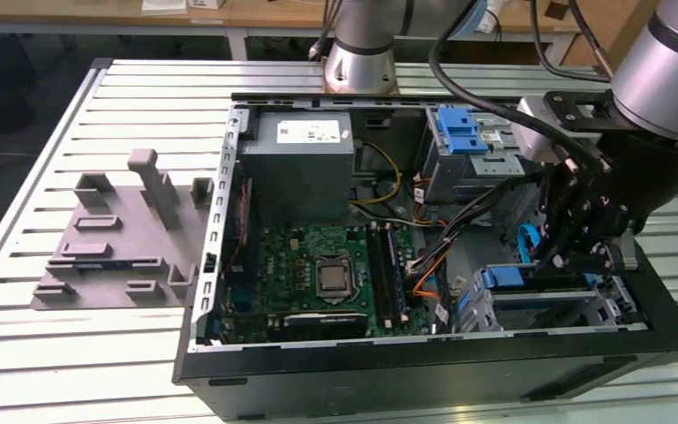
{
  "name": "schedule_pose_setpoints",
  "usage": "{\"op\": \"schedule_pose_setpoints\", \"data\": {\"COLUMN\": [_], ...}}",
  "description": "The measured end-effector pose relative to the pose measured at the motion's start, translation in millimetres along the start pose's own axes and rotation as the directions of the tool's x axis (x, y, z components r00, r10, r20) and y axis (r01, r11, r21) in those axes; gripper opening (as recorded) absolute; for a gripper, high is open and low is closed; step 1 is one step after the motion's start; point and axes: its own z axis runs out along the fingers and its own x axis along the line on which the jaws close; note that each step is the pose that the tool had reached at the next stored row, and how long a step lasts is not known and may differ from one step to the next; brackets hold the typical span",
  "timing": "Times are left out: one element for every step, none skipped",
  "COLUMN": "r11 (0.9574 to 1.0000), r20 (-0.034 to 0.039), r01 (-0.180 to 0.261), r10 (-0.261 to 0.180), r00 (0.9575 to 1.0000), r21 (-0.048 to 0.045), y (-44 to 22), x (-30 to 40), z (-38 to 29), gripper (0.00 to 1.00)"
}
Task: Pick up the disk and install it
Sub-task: 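Insert the second disk wire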
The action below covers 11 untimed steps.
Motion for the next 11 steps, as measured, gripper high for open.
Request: {"op": "schedule_pose_setpoints", "data": {"r11": [1.0000,1.0000,1.0000,1.0000,1.0000,1.0000,1.0000,1.0000,1.0000,1.0000,1.0000], "r20": [-0.0001,-0.0001,-0.0002,0.0000,0.0000,0.0000,-0.0001,-0.0001,0.0000,0.0000,0.0000], "r01": [0.000,0.000,0.000,0.000,0.000,0.000,0.000,0.000,0.000,0.000,0.000], "r10": [0.000,0.000,0.000,0.000,0.000,0.000,0.000,0.000,0.000,0.000,0.000], "r00": [1.0000,1.0000,1.0000,1.0000,1.0000,1.0000,1.0000,1.0000,1.0000,1.0000,1.0000], "r21": [0.0000,0.0000,0.0000,0.0000,0.0000,0.0000,0.0000,0.0000,0.0000,0.0000,0.0000], "y": [0.0,0.0,0.0,0.0,0.0,0.0,0.0,-0.1,-0.1,-0.1,-0.1], "x": [0.0,0.1,0.1,0.0,0.1,0.1,0.1,0.1,0.2,0.2,0.2], "z": [-0.3,-0.7,-1.2,-1.6,-2.0,-2.6,-3.3,-4.1,-4.9,-5.9,-6.9], "gripper": [0.23,0.23,0.23,0.23,0.23,0.23,0.23,0.23,0.23,0.23,0.23]}}
